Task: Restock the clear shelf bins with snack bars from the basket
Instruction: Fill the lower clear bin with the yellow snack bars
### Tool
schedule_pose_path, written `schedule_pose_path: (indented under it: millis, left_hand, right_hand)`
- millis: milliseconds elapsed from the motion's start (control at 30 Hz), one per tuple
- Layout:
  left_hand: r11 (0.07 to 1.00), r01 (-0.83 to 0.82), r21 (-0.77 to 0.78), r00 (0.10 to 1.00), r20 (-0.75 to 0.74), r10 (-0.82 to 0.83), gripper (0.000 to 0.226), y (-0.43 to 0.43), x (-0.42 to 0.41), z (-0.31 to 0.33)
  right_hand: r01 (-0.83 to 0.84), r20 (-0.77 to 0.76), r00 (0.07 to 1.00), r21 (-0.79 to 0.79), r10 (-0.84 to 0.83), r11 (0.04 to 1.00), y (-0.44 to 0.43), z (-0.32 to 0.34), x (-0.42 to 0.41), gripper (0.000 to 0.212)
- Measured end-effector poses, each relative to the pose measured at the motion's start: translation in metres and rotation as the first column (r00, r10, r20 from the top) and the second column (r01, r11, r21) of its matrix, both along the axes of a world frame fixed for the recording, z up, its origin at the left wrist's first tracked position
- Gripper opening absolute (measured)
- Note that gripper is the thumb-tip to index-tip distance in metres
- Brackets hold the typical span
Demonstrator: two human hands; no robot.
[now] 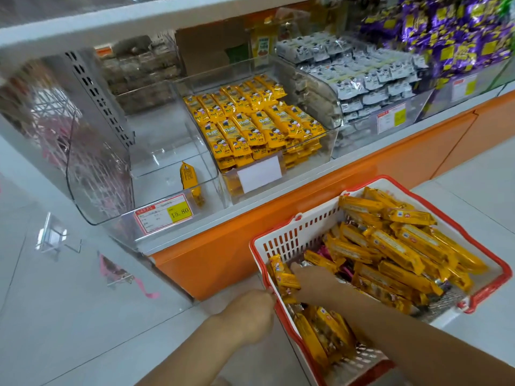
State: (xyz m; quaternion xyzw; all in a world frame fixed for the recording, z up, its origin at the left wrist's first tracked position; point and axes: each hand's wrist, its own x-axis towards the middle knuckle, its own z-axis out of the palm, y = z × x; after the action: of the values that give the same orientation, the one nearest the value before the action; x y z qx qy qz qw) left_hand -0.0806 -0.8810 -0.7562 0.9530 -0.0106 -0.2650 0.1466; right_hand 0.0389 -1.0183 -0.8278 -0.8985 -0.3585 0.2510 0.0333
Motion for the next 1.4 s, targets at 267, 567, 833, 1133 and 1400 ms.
schedule_pose_path:
  millis: [267, 567, 833, 1133, 1400]
  left_hand:
    - [1.000, -0.021, -0.017, 0.999, -0.025, 0.020, 0.035, 0.000, 0.007, 0.004]
    - [0.998, -0.070, 0.000, 0.995, -0.070, 0.070, 0.031, -0.004, 0.014, -0.005]
    - [0.995, -0.102, 0.005, 0.989, -0.110, 0.102, 0.032, -0.002, 0.017, -0.007]
    - [0.918, -0.312, -0.244, 0.943, -0.195, 0.269, 0.047, 0.000, 0.026, 0.027]
    - [0.200, -0.528, -0.825, 0.792, -0.394, 0.467, 0.030, -0.023, 0.033, 0.095]
  right_hand:
    - [-0.177, -0.042, 0.984, -0.315, 0.173, 0.933, -0.013, -0.011, 0.004, 0.034]
    - [0.022, -0.012, 1.000, -0.322, -0.028, 0.946, -0.013, -0.006, -0.012, 0.027]
    - [0.058, -0.021, 0.997, -0.332, -0.069, 0.941, -0.019, 0.007, -0.020, 0.014]
    - [0.596, -0.630, 0.646, 0.064, -0.431, 0.800, -0.060, 0.097, -0.033, 0.042]
    - [0.692, -0.812, 0.571, 0.397, -0.121, 0.603, -0.066, 0.164, -0.038, 0.037]
